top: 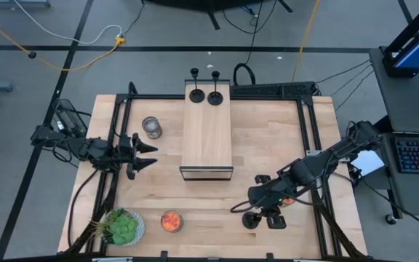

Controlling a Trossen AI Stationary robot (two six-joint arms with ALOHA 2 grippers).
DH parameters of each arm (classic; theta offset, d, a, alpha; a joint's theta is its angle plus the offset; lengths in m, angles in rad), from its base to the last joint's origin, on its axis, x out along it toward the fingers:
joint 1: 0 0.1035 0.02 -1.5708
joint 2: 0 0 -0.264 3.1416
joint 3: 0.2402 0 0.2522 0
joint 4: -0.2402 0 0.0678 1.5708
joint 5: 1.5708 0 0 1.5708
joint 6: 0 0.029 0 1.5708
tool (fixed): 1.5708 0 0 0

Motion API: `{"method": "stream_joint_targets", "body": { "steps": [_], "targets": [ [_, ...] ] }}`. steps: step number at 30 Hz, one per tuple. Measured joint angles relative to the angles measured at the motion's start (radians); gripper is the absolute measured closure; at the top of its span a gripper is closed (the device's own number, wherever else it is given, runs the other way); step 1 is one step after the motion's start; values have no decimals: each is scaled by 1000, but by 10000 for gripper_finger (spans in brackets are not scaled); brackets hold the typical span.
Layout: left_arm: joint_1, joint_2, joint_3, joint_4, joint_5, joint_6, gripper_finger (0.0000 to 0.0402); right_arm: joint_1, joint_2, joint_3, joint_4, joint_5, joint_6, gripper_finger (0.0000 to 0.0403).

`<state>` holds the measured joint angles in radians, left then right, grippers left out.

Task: Pick & Place candle stick holders
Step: Put the black candle holder on the shelf

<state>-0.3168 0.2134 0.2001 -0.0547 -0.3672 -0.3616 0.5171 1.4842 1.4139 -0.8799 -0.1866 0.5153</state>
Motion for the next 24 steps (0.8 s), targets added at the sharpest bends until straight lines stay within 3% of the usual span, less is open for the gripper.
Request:
{"method": "stream_joint_targets", "body": {
  "steps": [24],
  "targets": [
    [0,0,0,-1,3,0,151,0,20,-73,25,-1,52,273]
  ]
}}
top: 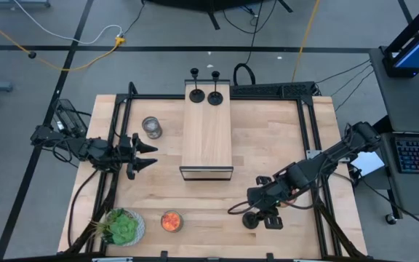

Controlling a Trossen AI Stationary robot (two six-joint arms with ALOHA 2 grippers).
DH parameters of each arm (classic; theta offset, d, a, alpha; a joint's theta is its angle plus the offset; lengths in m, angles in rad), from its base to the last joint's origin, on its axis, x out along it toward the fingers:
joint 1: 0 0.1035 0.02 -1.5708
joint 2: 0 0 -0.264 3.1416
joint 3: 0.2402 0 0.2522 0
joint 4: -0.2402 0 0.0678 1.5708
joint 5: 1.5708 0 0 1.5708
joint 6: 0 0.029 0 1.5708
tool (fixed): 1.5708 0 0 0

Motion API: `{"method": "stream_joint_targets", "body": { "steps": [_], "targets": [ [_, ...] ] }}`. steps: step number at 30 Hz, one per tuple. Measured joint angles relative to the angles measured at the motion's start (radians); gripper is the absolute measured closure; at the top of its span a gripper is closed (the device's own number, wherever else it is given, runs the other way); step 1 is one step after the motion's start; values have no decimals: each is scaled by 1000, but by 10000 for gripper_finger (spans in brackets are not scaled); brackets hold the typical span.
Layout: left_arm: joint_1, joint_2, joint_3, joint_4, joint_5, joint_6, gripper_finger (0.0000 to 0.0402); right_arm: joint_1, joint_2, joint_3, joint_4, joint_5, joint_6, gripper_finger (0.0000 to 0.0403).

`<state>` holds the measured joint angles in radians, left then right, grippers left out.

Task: Pick & Place candle stick holders
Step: Put the black candle holder on the shelf

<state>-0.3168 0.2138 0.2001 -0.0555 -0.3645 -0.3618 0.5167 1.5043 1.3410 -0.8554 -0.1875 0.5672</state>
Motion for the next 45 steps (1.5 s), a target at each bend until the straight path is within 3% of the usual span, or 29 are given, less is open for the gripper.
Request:
{"method": "stream_joint_targets", "body": {
  "steps": [11,23,45],
  "targets": [
    [0,0,0,0,0,-6,151,-2,0,-31,29,-1,-3,290],
    [0,0,0,0,0,-2,151,-8,-4,-31,61,0,-12,393],
    [0,0,0,0,0,5,151,-51,-6,-22,69,-28,-8,400]
  ]
}}
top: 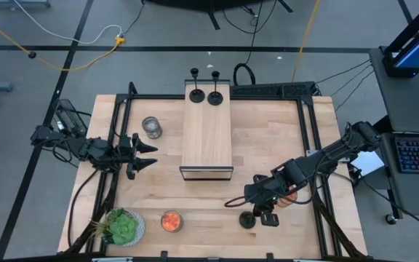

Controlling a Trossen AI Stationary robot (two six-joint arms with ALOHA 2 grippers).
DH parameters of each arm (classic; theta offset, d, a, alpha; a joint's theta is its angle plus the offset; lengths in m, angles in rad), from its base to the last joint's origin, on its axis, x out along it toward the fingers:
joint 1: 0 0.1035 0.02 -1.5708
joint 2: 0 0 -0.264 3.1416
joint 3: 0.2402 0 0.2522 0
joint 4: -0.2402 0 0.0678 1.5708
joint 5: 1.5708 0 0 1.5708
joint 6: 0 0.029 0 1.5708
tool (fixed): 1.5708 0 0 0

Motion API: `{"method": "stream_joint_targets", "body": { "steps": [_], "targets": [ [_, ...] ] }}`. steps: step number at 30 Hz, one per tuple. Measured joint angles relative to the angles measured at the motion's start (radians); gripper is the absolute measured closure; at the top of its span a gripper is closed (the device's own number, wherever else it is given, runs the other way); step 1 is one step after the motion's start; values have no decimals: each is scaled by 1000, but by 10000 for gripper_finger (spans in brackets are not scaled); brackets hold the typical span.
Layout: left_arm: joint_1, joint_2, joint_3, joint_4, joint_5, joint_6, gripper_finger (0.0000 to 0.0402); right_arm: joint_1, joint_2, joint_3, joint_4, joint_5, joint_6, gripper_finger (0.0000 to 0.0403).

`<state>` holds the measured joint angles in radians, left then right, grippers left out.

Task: Pick & Place candle stick holders
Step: Put the black candle holder on the shelf

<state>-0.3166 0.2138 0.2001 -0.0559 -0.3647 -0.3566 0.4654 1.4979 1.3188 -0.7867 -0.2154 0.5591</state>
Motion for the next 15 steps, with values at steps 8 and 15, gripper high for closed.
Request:
{"method": "stream_joint_targets", "body": {
  "steps": [8,15],
  "targets": [
    [0,0,0,0,-1,13,151,-2,0,34,-11,4,-7,401],
    [0,0,0,0,-1,17,151,-2,0,67,-33,3,-13,401]
  ]
}}
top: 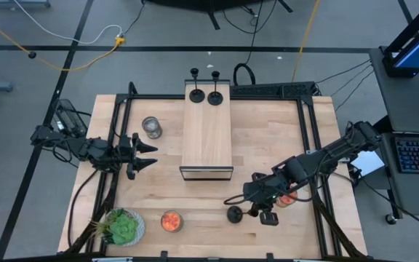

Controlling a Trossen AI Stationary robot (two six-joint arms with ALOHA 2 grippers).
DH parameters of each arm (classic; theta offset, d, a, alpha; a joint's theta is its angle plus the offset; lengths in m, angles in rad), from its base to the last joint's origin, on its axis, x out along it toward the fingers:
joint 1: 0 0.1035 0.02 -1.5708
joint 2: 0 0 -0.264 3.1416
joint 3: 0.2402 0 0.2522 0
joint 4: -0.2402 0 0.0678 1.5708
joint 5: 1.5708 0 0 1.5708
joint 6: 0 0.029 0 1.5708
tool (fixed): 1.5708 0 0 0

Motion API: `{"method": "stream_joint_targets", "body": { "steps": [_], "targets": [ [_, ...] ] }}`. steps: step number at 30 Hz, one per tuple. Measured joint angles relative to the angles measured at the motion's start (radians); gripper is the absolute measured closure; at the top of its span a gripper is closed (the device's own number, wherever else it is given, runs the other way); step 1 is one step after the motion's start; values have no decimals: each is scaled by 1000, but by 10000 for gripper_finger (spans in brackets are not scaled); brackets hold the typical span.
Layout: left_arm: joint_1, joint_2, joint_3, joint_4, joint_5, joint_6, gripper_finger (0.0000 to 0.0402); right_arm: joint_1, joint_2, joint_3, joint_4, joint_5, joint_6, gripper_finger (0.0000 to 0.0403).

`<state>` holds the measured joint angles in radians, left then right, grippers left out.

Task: Pick & Place candle stick holders
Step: Put the black candle holder on the shelf

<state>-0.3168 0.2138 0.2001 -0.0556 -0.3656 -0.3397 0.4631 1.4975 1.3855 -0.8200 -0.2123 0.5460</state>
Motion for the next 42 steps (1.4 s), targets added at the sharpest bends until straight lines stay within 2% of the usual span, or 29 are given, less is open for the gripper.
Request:
{"method": "stream_joint_targets", "body": {
  "steps": [8,17,26,42],
  "targets": [
    [0,0,0,0,0,0,151,-7,0,28,-59,-2,-2,401],
    [0,0,0,0,0,0,151,-33,0,173,-426,9,8,401],
    [0,0,0,0,0,8,151,-115,-1,383,-748,104,-39,402],
    [0,0,0,6,-1,18,151,-347,-6,614,-752,134,-290,403]
  ]
}}
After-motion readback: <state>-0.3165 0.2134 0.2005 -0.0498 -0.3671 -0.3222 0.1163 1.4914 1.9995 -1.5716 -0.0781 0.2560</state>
